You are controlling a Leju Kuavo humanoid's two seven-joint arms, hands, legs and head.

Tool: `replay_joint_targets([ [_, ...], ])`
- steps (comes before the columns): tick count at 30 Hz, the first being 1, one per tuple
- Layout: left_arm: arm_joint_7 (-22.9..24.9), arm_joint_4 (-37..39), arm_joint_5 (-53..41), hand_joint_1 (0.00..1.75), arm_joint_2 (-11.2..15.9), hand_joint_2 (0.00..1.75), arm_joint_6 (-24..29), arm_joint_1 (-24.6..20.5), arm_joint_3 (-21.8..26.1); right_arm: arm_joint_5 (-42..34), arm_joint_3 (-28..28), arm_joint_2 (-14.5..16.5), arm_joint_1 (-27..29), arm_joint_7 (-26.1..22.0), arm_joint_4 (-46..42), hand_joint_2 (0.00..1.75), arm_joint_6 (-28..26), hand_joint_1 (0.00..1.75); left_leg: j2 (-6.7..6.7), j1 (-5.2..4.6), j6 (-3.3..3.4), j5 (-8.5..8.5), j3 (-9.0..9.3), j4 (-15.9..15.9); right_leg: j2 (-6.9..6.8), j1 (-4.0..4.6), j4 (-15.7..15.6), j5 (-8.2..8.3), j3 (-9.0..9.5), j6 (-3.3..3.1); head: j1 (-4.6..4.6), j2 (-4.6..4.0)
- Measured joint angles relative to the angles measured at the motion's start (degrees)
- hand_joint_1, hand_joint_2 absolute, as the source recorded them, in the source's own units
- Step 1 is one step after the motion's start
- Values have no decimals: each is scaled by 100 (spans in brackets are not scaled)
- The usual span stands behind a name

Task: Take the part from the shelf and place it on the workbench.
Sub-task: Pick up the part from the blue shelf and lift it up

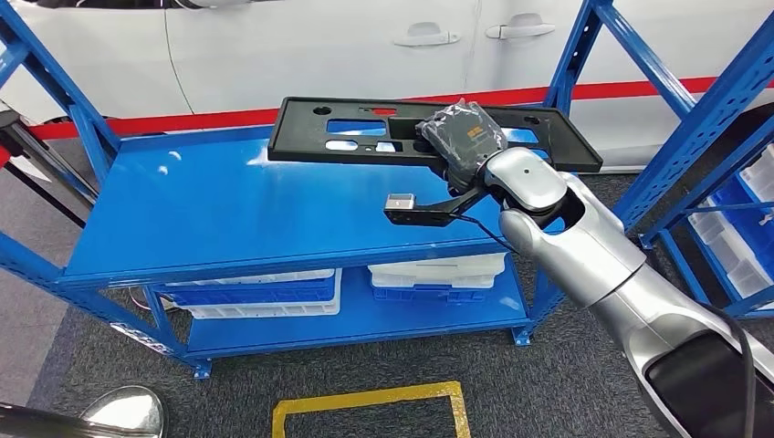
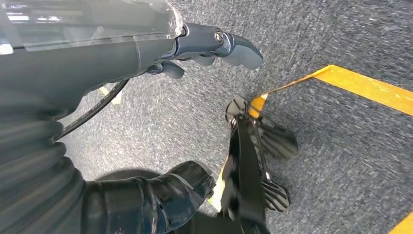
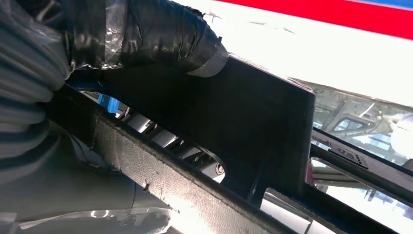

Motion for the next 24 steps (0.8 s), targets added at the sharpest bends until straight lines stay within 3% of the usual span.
replay_joint_targets([
  [2,-2,-1,0,0,1,175,0,-12,-3,-32,2,0,-5,-11,24,175,-4,175,-8,-26,47,102,455,-733,-3,10,-9,88,-53,52,3,0],
  [3,-3,-2,0,0,1,175,1,-16,-4,-47,4,1,-7,-19,35,175,-7,175,-14,-45,65,88,541,-912,-5,9,-25,134,-61,85,4,0],
  [6,-5,-1,0,0,-3,175,2,-19,-5,-73,10,-4,2,-37,78,175,-20,175,-2,-44,151,216,499,-1029,6,11,-83,217,-81,190,7,0],
  [7,-4,-1,-1,0,-6,175,3,-22,-6,-75,10,-12,8,-41,94,175,-26,175,15,-30,205,292,463,-1057,14,15,0,86,-121,213,9,-1],
  [8,-3,-1,-2,0,-10,175,4,-25,-7,-79,10,-19,16,-45,109,175,-31,175,33,-17,248,371,414,-1083,21,18,190,-145,-188,229,11,-1],
  [10,-1,-2,-8,0,-14,175,8,-27,-7,-81,10,-29,39,-60,136,175,-38,175,52,-28,302,497,262,-1072,20,10,865,-732,-353,245,13,-1],
  [11,0,-2,-10,0,-14,175,8,-26,-7,-83,10,-32,56,-68,149,175,-39,175,54,-34,303,552,174,-1056,18,8,1208,-893,-407,255,13,-1],
  [12,0,-2,-12,0,-14,175,9,-25,-7,-83,11,-34,75,-76,163,175,-40,175,55,-37,303,601,83,-1034,18,6,1442,-919,-404,263,12,0],
  [13,2,-2,-12,0,-14,175,9,-25,-7,-83,12,-37,89,-80,180,175,-41,175,55,-39,298,646,-8,-1005,18,5,1512,-828,-326,266,13,0],
  [15,6,-2,-12,0,-16,175,15,-21,-7,-83,14,-39,100,-82,206,175,-43,175,51,-40,276,714,-173,-926,18,7,1093,-543,94,246,13,0],
  [17,8,-2,-12,0,-22,175,26,-19,-8,-84,14,-36,95,-83,215,175,-47,175,47,-52,229,771,-298,-850,19,36,377,-563,602,202,11,0],
  [18,8,-2,-13,0,-25,175,33,-21,-8,-84,14,-34,91,-84,215,175,-51,175,46,-56,199,804,-331,-830,20,54,134,-632,745,181,10,0],
  [19,8,-2,-13,0,-27,175,37,-22,-8,-85,15,-31,89,-84,216,175,-54,175,45,-58,165,847,-355,-831,19,73,9,-683,799,162,8,0],
  [21,8,-2,-12,0,-26,175,44,-19,-8,-85,19,-29,86,-83,225,175,-57,175,35,-59,95,896,-385,-842,-1,56,-54,-609,752,92,7,0],
  [22,8,-2,-11,0,-25,175,45,-18,-8,-85,24,-23,83,-82,230,175,-56,175,28,-57,65,811,-427,-792,-15,39,-74,-549,712,40,6,-1],
  [24,8,-2,-11,0,-27,175,43,-17,-8,-85,31,-5,75,-82,238,175,-56,175,20,-36,15,352,-571,-396,-36,12,-106,-415,597,-51,3,-1],
])
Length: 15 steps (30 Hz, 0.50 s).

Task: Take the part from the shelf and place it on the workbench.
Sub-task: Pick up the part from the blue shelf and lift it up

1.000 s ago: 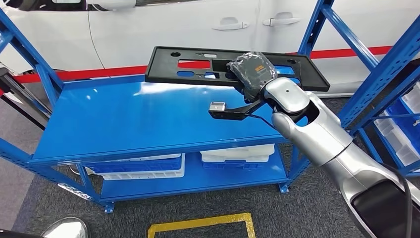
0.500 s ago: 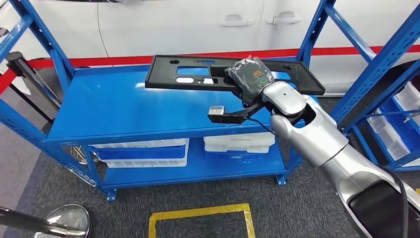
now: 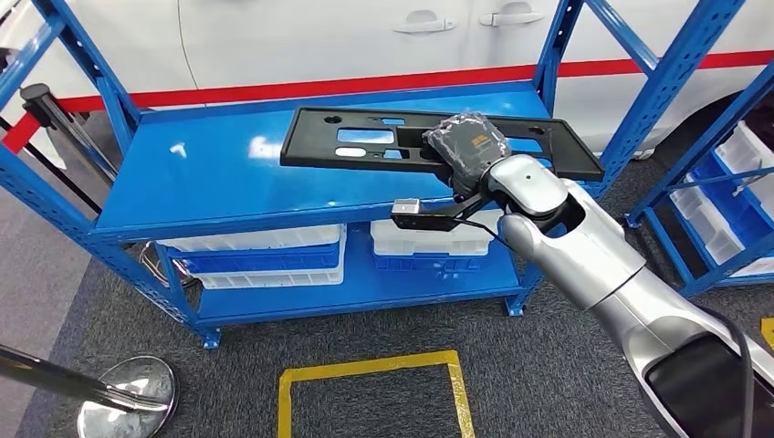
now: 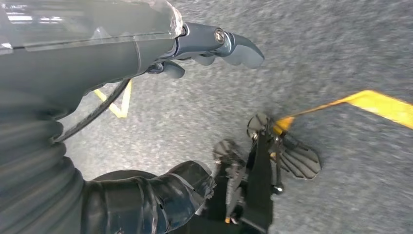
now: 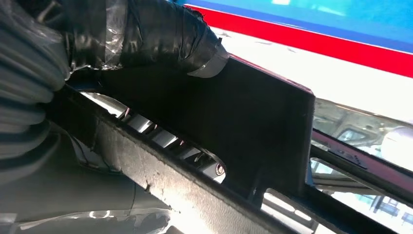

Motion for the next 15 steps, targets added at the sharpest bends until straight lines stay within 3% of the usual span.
replay_joint_targets([
  [2,0,0,-1,0,-5,175,-3,2,1,0,13,13,-2,-2,11,175,2,175,1,21,-45,-474,-163,691,2,3,6,120,-151,-26,-2,1],
  [3,0,0,-1,0,-7,175,-4,1,1,0,24,14,-1,-4,22,175,3,175,1,30,-65,-533,-186,957,0,5,14,178,-230,-18,-1,1],
  [4,0,-1,-1,0,-7,175,-4,-2,0,0,34,14,-1,-8,34,175,4,175,2,38,-80,-463,-140,1080,-5,4,26,235,-314,-7,-2,1],
  [5,0,-2,0,0,-6,175,-4,-5,-1,0,42,14,-1,-11,45,175,4,175,2,44,-86,-302,-1,1009,-10,3,44,290,-398,10,-2,1],
  [7,0,-8,0,0,-5,175,-4,-13,-2,-4,46,14,-5,-21,55,175,2,175,1,52,-65,-80,499,414,-17,0,83,384,-538,54,-3,1],
  [9,0,-12,1,0,-5,175,-4,-19,-2,-19,46,10,-9,-31,58,175,-1,175,-10,32,-12,-163,958,-283,-27,6,94,479,-605,121,1,1],
  [10,0,-13,1,0,-6,175,-4,-21,-2,-30,46,9,-11,-35,60,175,-2,175,-16,15,15,-224,1047,-462,-33,5,76,531,-614,158,1,1],
  [12,0,-13,4,0,-10,175,-4,-20,-2,-48,47,2,-12,-43,72,175,-1,175,-12,6,97,-151,1039,-578,-30,-3,23,626,-621,241,2,0],
  [13,0,-13,5,0,-15,175,-4,-24,-2,-52,48,-6,-13,-47,79,175,-1,175,0,15,149,-80,1007,-606,-16,-5,49,562,-649,269,3,0],
  [15,0,-13,7,0,-25,175,-4,-26,-2,-56,49,-20,-13,-52,96,175,0,175,35,35,256,88,887,-651,17,-10,415,100,-776,300,5,0],
])
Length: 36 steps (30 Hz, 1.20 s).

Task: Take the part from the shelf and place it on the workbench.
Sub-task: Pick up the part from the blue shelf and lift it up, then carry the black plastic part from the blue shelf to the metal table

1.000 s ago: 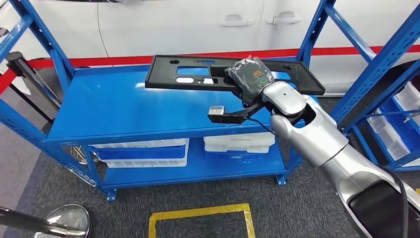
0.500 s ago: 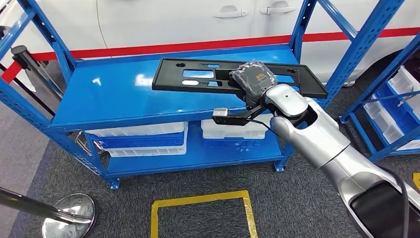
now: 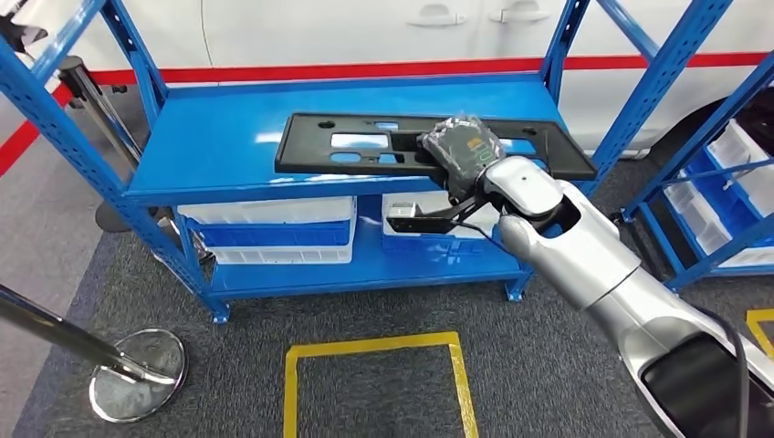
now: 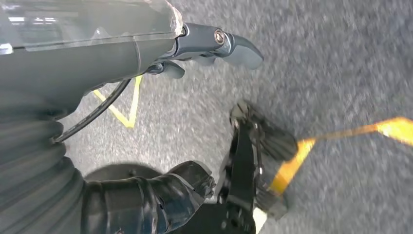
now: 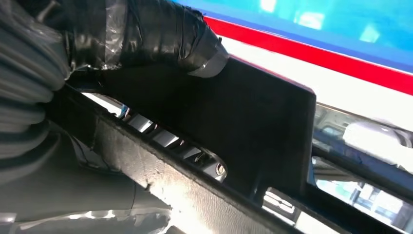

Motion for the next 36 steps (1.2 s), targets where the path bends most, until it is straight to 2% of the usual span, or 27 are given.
replay_joint_targets([
  [2,0,-1,0,0,-1,175,0,-2,0,-3,2,-3,4,-1,13,175,0,175,14,-18,51,144,-185,11,13,-3,701,-553,-152,19,0,1],
  [3,0,-1,0,0,0,175,0,-1,0,-4,3,-4,8,-2,20,175,0,175,16,-26,52,209,-286,28,13,-5,1008,-650,-178,30,0,1],
  [4,0,-2,0,0,0,175,0,0,0,-5,5,-5,12,-2,28,175,0,175,16,-33,50,271,-392,52,13,-6,1181,-616,-138,37,0,0],
  [5,0,-2,0,0,0,175,0,1,0,-5,6,-6,14,-2,34,175,-1,175,15,-37,43,328,-496,81,13,-6,1179,-482,-17,36,0,0],
  [6,0,-2,0,0,-1,175,0,3,0,-5,7,-6,14,-2,38,175,-1,175,13,-38,32,379,-594,114,13,-4,988,-324,196,24,1,0],
  [7,0,-2,0,0,-4,175,0,4,0,-5,7,-6,9,-2,37,175,-2,175,12,-40,14,427,-676,146,13,3,636,-269,478,0,-1,0],
  [9,0,-2,-1,0,-13,175,-3,2,-1,-6,7,-3,1,-2,24,175,-6,175,9,-50,-39,520,-780,186,17,37,-100,-372,979,-54,-4,1],
  [11,0,-2,-1,0,-17,175,-7,2,-1,-7,7,1,-10,-1,17,175,-9,175,9,-52,-100,633,-808,160,22,73,-409,-442,1126,-96,-3,0],
  [13,0,-2,0,0,-14,175,-7,11,-1,-8,10,9,-19,-2,25,175,-7,175,-20,-57,-161,683,-849,139,2,40,-462,-298,1037,-164,1,-1],
  [14,0,-2,0,0,-11,175,-7,14,-1,-8,14,15,-22,-1,27,175,-7,175,-37,-58,-194,560,-904,210,-11,18,-491,-212,978,-218,-4,-1],
  [16,1,-2,0,0,-8,175,-8,20,-1,-8,21,31,-26,-1,30,175,-6,175,-53,-39,-261,9,-1064,683,-28,-2,-519,-36,828,-295,-11,0],
  [17,2,-2,0,0,-9,175,-8,23,-1,-8,22,35,-25,0,30,175,-7,175,-51,-24,-294,-285,-1144,1055,-25,-2,-514,43,729,-315,-16,1],
  [18,2,-2,0,0,-10,175,-9,25,0,-8,23,38,-22,0,30,175,-7,175,-50,-7,-328,-463,-1196,1422,-25,-2,-503,117,627,-309,-16,1],
  [19,2,-2,0,0,-10,175,-9,25,0,-8,25,38,-18,0,32,175,-7,175,-49,12,-359,-495,-1194,1683,-29,-5,-488,185,524,-296,-15,1],
  [20,2,-2,0,0,-8,175,-9,23,0,-8,26,38,-14,-1,33,175,-7,175,-49,32,-387,-404,-1112,1773,-34,-13,-470,250,424,-275,-16,1],
  [21,2,-3,0,0,-6,175,-9,20,0,-8,28,38,-12,-1,33,175,-7,175,-48,53,-410,-251,-934,1663,-39,-26,-449,309,329,-248,-16,1],
  [22,2,-3,0,0,-5,175,-9,15,-1,-8,28,39,-14,-2,30,175,-7,175,-48,75,-428,-132,-657,1371,-42,-37,-421,362,248,-214,-17,1],
  [24,2,-5,-1,0,-6,175,-9,5,-2,-8,25,39,-23,-2,16,175,-9,175,-64,84,-420,-186,-47,568,-47,-40,-372,459,124,-139,-16,1],
  [25,2,-7,-2,0,-8,175,-9,4,-2,-8,22,40,-30,-1,11,175,-10,175,-78,79,-393,-266,134,275,-49,-31,-366,513,94,-103,-12,0],
  [26,2,-8,-3,0,-9,175,-10,6,-2,-8,21,40,-35,0,9,175,-11,175,-93,62,-354,-318,205,116,-51,-24,-382,575,74,-72,-8,0],
  [28,2,-9,-5,0,-9,175,-12,12,-2,-8,22,34,-33,-1,20,175,-9,175,-89,64,-259,-221,115,63,-40,-31,-437,677,32,-11,-2,0],
  [29,2,-9,-6,0,-11,175,-13,9,-2,-8,25,28,-28,-2,27,175,-8,175,-77,67,-204,-149,59,49,-27,-38,-396,603,-22,13,1,1],
  [30,2,-9,-7,0,-13,175,-13,8,-2,-8,26,22,-22,-3,33,175,-7,175,-58,74,-149,-75,-5,33,-13,-43,-267,432,-94,32,3,1],
  [33,2,-9,-9,0,-14,175,-13,14,-2,-9,28,16,-11,-3,40,175,-7,175,-32,38,-54,101,-213,46,7,-38,815,-407,-368,49,13,1],
  [34,2,-9,-9,0,-13,175,-13,17,-2,-8,28,15,-4,-2,44,175,-7,175,-31,23,-49,152,-289,52,10,-34,1164,-547,-407,44,14,1],
  [35,2,-10,-9,0,-12,175,-13,18,-2,-8,28,14,5,-1,48,175,-7,175,-32,12,-49,201,-360,58,13,-27,1312,-544,-356,31,14,0],
  [36,2,-10,-9,0,-11,175,-13,18,-2,-8,28,14,13,-1,51,175,-7,175,-33,4,-52,246,-428,65,16,-19,1250,-449,-202,9,13,0],
])
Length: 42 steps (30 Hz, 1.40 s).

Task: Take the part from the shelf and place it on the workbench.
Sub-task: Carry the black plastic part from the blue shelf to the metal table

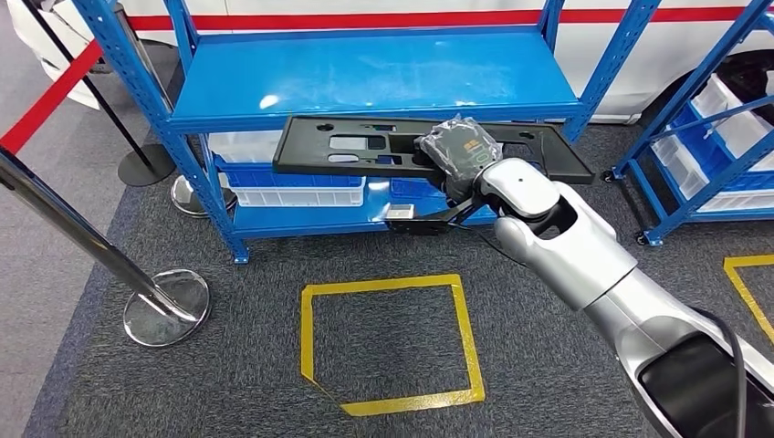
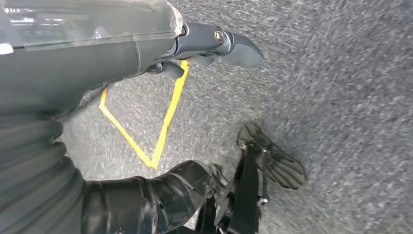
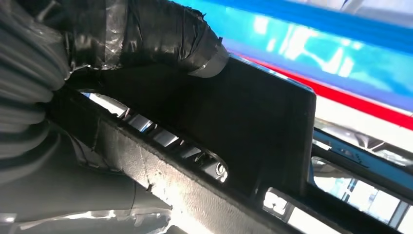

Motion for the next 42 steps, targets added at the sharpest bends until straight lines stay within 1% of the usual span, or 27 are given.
replay_joint_targets([
  [2,0,-1,1,0,-2,175,17,3,0,-8,0,1,3,-2,1,175,9,175,-3,-6,-20,62,-92,24,6,25,-689,233,542,-66,0,0],
  [4,8,-1,5,0,-8,175,62,6,0,-26,0,0,24,-18,8,175,20,175,-3,-8,-72,123,-139,43,14,72,-1420,237,1012,-127,-1,1],
  [6,25,-1,12,0,-10,175,93,7,0,-37,3,-5,89,-51,29,175,7,175,-4,4,-142,207,-163,20,17,116,-1689,202,1149,-159,-2,1],
  [8,38,-3,16,0,2,175,98,9,0,-37,10,-9,158,-74,54,175,-16,175,-17,7,-201,195,-205,12,-6,86,-1751,285,1126,-215,-2,1],
  [9,44,-8,17,0,8,175,99,10,0,-37,14,-9,177,-79,68,175,-21,175,-23,5,-228,63,-252,114,-23,65,-1774,337,1094,-260,-3,0],
  [12,64,-21,16,0,16,175,101,18,0,-37,20,-9,195,-77,111,175,-28,175,-23,15,-304,-664,-530,1052,-46,47,-1744,473,906,-351,-4,-1],
  [13,69,-22,16,0,17,175,102,20,0,-37,25,-9,203,-76,125,175,-28,175,-22,16,-323,-815,-604,1401,-46,48,-1707,508,824,-354,-5,-1],
  [14,70,-26,16,0,19,175,102,20,0,-37,32,-9,212,-77,138,175,-28,175,-22,16,-335,-849,-614,1618,-47,50,-1664,540,742,-351,-5,-1],
  [15,70,-31,17,0,22,175,103,18,0,-37,39,-9,221,-78,151,175,-29,175,-21,16,-339,-774,-536,1656,-49,51,-1618,571,655,-345,-5,0],
  [17,70,-40,17,0,32,175,104,11,1,-37,50,-9,227,-82,167,175,-31,175,-23,15,-312,-506,-107,1150,-51,51,-1531,635,502,-322,-6,1],
  [19,68,-52,17,0,43,175,103,0,2,-38,52,-13,224,-85,172,175,-36,175,-33,-8,-259,-481,384,423,-50,60,-1487,713,399,-273,-5,1],
  [21,60,-63,20,0,49,175,98,-4,1,-52,52,-16,221,-89,180,175,-53,175,-43,-45,-204,-518,547,101,-52,55,-1522,827,369,-204,-4,1],
  [23,50,-66,29,0,49,175,90,-5,1,-83,55,-27,229,-102,197,175,-76,175,-26,-40,-127,-373,468,31,-36,51,-1578,901,348,-131,-3,0],
  [24,46,-66,34,0,49,175,85,-10,0,-97,56,-37,233,-110,207,175,-87,175,-10,-25,-82,-294,429,-11,-21,53,-1550,826,319,-104,-2,0],
  [25,46,-66,41,0,49,175,83,-17,0,-107,58,-46,238,-114,216,175,-92,175,8,-10,-35,-202,362,-50,-4,53,-1404,608,267,-83,-1,0],
  [26,46,-66,45,0,49,175,82,-24,1,-112,60,-52,240,-116,225,175,-97,175,25,1,0,-114,287,-65,7,42,-1138,284,203,-70,1,1],
  [28,46,-69,51,0,50,175,83,-28,2,-121,64,-57,251,-119,239,175,-103,175,37,-3,31,46,77,-62,10,28,-432,-270,104,-43,1,0],
  [29,46,-73,50,0,51,175,83,-27,2,-123,67,-63,262,-120,248,175,-104,175,41,-3,28,126,-34,-52,10,21,-149,-319,111,-29,1,0],
  [30,48,-77,50,0,52,175,83,-26,2,-125,69,-69,273,-121,257,175,-105,175,42,-2,21,204,-147,-39,10,13,0,-212,174,-18,1,0],
  [32,53,-81,50,0,51,175,83,-22,2,-126,72,-79,285,-120,272,175,-107,175,42,1,-8,357,-383,7,10,-6,-187,186,535,-13,0,1],
  [33,56,-81,50,0,50,175,83,-23,2,-126,72,-81,283,-120,275,175,-108,175,41,1,-31,426,-481,32,10,-12,-512,216,803,-20,-1,1],
  [35,61,-82,50,0,49,175,83,-23,2,-128,72,-75,275,-120,272,175,-116,175,40,-13,-96,563,-603,50,16,13,-1301,-26,1326,-62,-5,1],
  [36,62,-83,50,0,49,175,83,-22,2,-130,73,-72,266,-121,270,175,-123,175,39,-21,-131,642,-627,25,18,34,-1541,-154,1436,-93,-6,0],
  [38,66,-84,50,0,53,175,84,-12,2,-132,79,-68,257,-121,277,175,-136,175,28,-21,-204,795,-664,-59,3,42,-1665,-98,1399,-181,-3,0],
  [39,67,-84,50,0,59,175,86,-3,2,-133,84,-69,263,-121,287,175,-139,175,18,-14,-234,751,-699,-52,-11,31,-1678,-16,1341,-231,-3,-1],
  [40,68,-85,50,0,63,175,91,4,2,-139,90,-69,276,-122,297,175,-140,175,10,-6,-259,570,-748,47,-25,18,-1691,69,1277,-282,-3,-1],
  [42,72,-86,50,0,67,175,100,23,2,-173,97,-69,302,-131,310,175,-143,175,4,4,-292,-109,-866,598,-39,22,-1692,236,1112,-356,-4,-1],
])
